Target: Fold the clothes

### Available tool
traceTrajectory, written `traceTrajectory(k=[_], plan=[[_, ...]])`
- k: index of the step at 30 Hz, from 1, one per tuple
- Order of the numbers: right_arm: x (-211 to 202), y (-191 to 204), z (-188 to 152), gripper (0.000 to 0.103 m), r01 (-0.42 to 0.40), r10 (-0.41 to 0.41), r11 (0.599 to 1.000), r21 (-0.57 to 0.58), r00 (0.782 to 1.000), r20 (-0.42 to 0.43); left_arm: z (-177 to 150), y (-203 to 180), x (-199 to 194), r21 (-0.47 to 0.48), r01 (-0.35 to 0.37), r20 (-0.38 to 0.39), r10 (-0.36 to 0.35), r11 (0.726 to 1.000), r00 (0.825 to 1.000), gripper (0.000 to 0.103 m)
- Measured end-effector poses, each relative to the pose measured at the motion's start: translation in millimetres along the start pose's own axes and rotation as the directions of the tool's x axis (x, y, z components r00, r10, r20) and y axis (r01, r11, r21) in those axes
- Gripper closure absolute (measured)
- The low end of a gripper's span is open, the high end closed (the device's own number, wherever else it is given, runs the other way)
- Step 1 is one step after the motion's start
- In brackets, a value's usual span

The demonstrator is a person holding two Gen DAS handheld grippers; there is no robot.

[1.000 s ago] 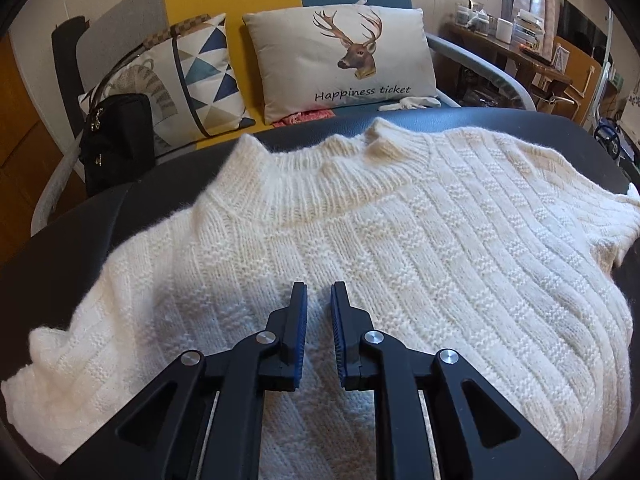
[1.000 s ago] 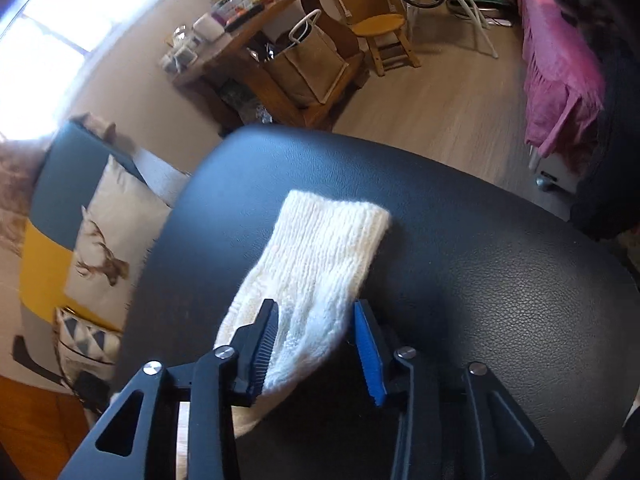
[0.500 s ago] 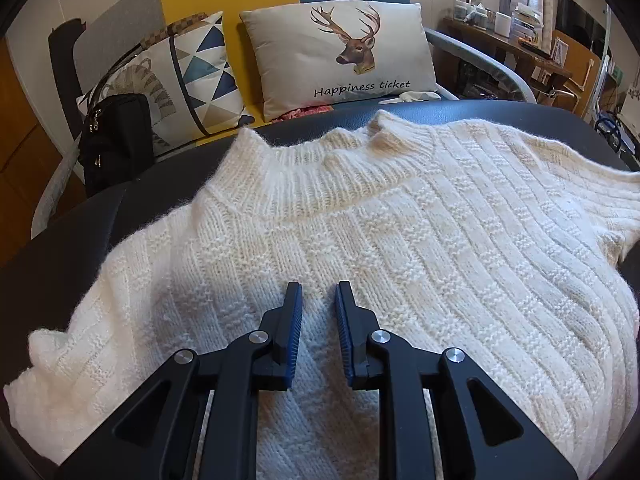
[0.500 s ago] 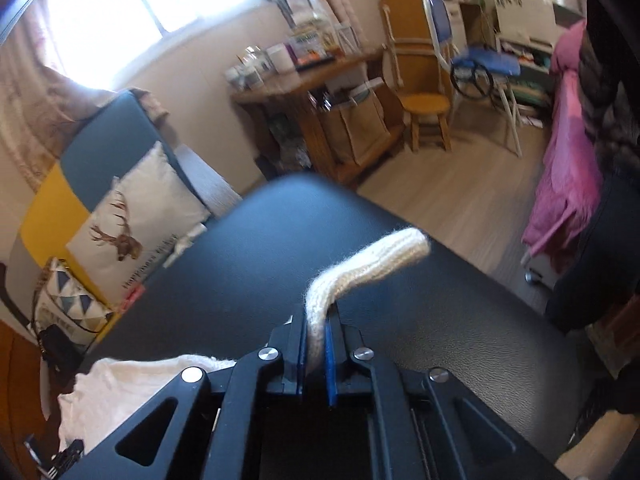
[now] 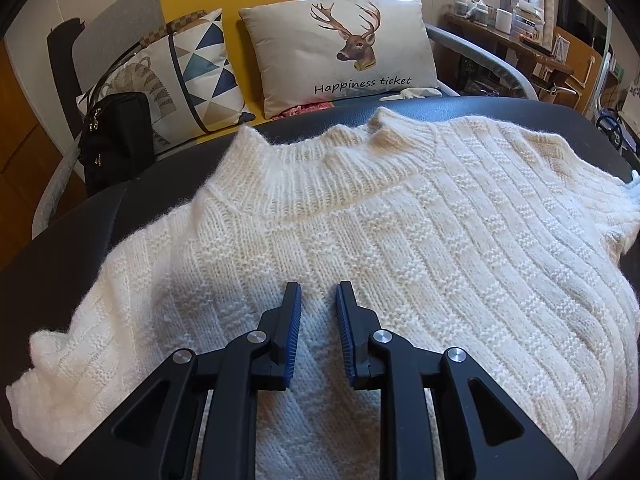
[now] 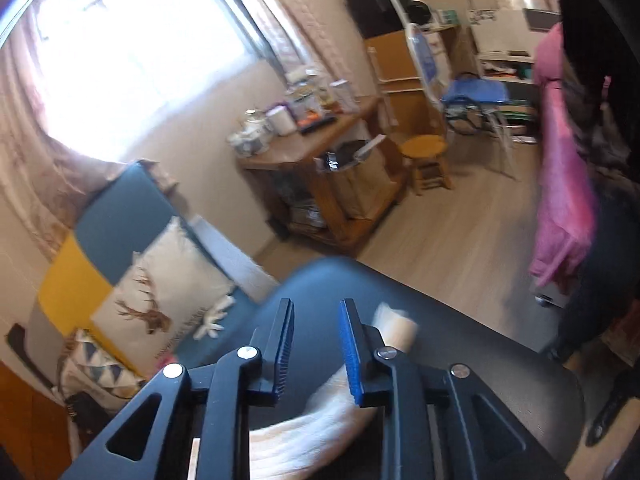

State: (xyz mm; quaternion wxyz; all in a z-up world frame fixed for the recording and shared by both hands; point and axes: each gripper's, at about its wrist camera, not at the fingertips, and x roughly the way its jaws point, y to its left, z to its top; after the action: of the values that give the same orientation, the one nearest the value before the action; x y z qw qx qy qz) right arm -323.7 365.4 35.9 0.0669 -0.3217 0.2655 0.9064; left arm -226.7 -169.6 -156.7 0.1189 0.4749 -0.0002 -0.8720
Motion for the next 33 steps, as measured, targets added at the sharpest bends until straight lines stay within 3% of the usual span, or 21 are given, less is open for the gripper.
traceTrajectory(k=[3,5,9,11,13,19,22,27,30,33], plan=[[9,2,-7,0.079,-0.004,-0.003,0.994,-0.105,0.998,-0.063,0,0,0,0.001,-0.001,0.000,0.001,1.000,1.000,0.082],[21,-13,-19,0.079,-0.017,0.002,0.995,-0.100,0.988,-0.152,0,0,0,0.000,0.001,0.002,-0.001,1.000,1.000,0.082],[47,-74,-57,0.079,-0.021,0.041,0.997,0.072,0.957,-0.287,1,1,0,0.006,0.001,0.003,-0.001,1.000,1.000,0.082],[64,-106,-77,0.071,-0.027,0.090,0.983,0.182,0.934,-0.347,1,0,0,0.009,-0.001,0.004,0.001,1.000,1.000,0.082],[78,-128,-92,0.070,-0.056,0.160,0.958,0.282,0.919,-0.360,1,0,0,0.011,-0.004,0.007,0.004,1.000,1.000,0.082],[103,-136,-106,0.061,-0.135,0.261,0.912,0.388,0.920,-0.293,2,1,0,-0.003,0.001,0.002,-0.001,1.000,1.000,0.081],[113,-126,-104,0.061,-0.139,0.259,0.915,0.380,0.922,-0.289,3,4,1,-0.029,0.011,-0.011,-0.011,1.000,1.000,0.080],[116,-107,-93,0.061,-0.083,0.186,0.945,0.316,0.932,-0.312,5,5,2,-0.062,-0.003,-0.031,0.001,0.998,1.000,0.076],[118,-86,-88,0.076,-0.011,0.061,0.990,0.143,0.936,-0.348,6,3,1,-0.074,-0.011,-0.034,0.009,0.997,0.999,0.076],[113,-71,-86,0.089,0.037,-0.017,0.998,0.053,0.943,-0.333,5,4,0,-0.082,-0.010,-0.027,0.008,0.997,1.000,0.076]])
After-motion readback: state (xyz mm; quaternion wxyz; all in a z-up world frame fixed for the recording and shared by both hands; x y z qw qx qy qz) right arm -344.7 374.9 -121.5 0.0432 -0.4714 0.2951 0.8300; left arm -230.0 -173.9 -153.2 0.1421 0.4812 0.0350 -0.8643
